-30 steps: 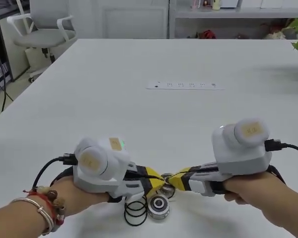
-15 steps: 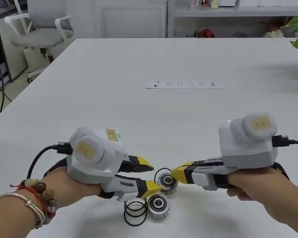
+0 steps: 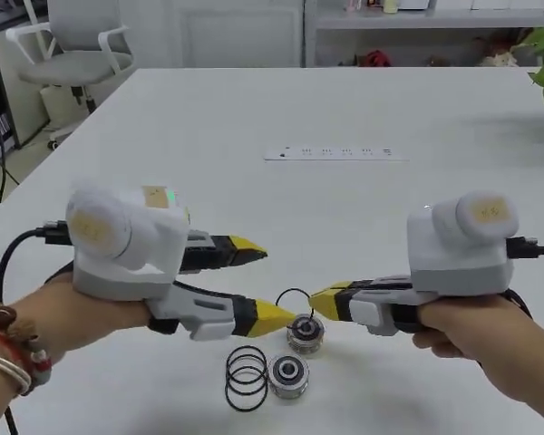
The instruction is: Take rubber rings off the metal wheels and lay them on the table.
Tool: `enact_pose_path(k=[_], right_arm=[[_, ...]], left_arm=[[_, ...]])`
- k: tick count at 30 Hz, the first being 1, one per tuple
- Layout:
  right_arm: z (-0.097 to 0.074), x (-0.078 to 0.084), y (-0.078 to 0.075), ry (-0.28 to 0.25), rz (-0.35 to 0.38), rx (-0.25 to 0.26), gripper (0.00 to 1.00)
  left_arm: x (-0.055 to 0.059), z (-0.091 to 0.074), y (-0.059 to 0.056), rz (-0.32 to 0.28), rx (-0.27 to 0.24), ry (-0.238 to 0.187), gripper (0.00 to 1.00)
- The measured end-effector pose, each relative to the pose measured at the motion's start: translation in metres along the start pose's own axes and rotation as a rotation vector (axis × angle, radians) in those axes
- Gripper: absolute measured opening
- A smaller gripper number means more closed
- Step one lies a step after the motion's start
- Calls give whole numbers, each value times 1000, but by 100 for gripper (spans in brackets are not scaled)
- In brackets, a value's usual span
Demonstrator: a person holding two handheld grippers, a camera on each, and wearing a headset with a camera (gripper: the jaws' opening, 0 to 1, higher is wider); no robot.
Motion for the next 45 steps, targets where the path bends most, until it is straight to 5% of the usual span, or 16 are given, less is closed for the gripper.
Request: enact_pose_path(k=[8, 16, 24, 36, 45], right_arm=[[-1, -4, 7, -12, 12, -16, 0], [-1, -9, 16, -34, 22, -44, 0], [3, -10, 29, -31, 21, -82, 0], [9, -7, 44, -10, 9, -126, 0], [13, -3, 52, 17, -3, -152, 0]], left_arm=[[-8, -9, 4, 2, -29, -19, 61], [-15, -20, -5, 14, -49, -41, 67], [-10, -35, -8, -9, -98, -48, 72], [-23, -59, -18, -28, -133, -95, 88], [3, -80, -24, -69, -164, -41, 95]])
Point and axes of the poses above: the centre of the closed fingertips' face, and the gripper's own axes: z roughly forward along the fingers, y roughly to its left, x roughly out of its underside, the point moved 3 cm from there along -z, roughly backward along the fingers, and after that the axes turned 1 degree about -z, right-handed, at the moved point
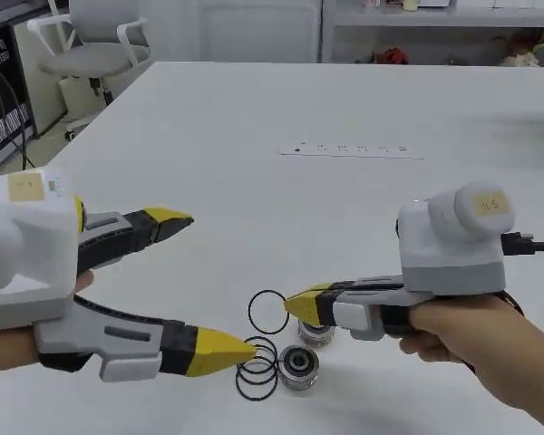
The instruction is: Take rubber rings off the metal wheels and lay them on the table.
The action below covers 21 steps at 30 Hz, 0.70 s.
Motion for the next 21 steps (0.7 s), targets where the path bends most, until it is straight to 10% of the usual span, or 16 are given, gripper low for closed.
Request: enact_pose_path(k=[21], right_arm=[[22, 29, 7, 128, -71, -28, 0]], left_arm=[[48, -22, -7, -108, -39, 74, 94]])
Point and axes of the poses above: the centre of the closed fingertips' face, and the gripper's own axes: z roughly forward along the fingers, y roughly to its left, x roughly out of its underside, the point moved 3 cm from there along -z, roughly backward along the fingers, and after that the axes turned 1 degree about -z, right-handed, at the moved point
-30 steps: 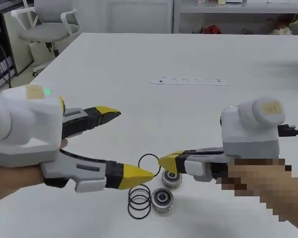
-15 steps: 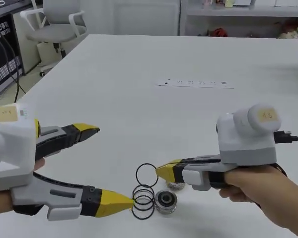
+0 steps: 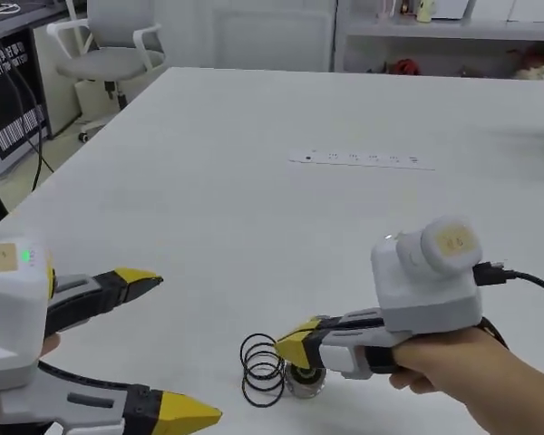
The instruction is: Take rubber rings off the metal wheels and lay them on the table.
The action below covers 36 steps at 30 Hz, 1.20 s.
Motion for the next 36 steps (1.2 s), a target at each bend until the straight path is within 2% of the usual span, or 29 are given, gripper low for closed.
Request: enact_pose_path(k=[10, 24, 36], right_arm=[[3, 7, -8, 33, -34, 44, 0], [9, 10, -19, 56, -72, 99, 0], [13, 14, -20, 69, -93, 113, 1]], left_arm=[[12, 1, -4, -26, 3, 18, 94], [14, 2, -5, -31, 6, 25, 92], [15, 4, -8, -30, 20, 29, 92]])
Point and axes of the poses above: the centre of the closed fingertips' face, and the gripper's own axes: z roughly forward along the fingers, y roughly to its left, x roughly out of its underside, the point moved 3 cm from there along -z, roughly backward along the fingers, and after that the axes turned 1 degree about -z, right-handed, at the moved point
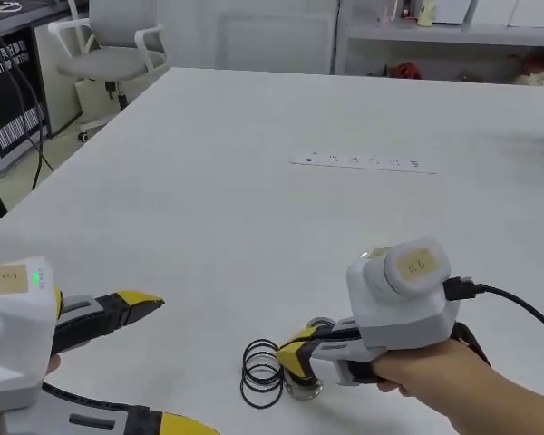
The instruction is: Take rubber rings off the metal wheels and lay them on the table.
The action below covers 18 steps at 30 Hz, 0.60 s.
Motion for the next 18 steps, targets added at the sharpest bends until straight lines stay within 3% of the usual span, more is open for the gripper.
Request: enact_pose_path(k=[18], right_arm=[[-1, 0, 1, 15, -5, -20, 10]], left_arm=[[1, 0, 0, -3, -4, 5, 91]])
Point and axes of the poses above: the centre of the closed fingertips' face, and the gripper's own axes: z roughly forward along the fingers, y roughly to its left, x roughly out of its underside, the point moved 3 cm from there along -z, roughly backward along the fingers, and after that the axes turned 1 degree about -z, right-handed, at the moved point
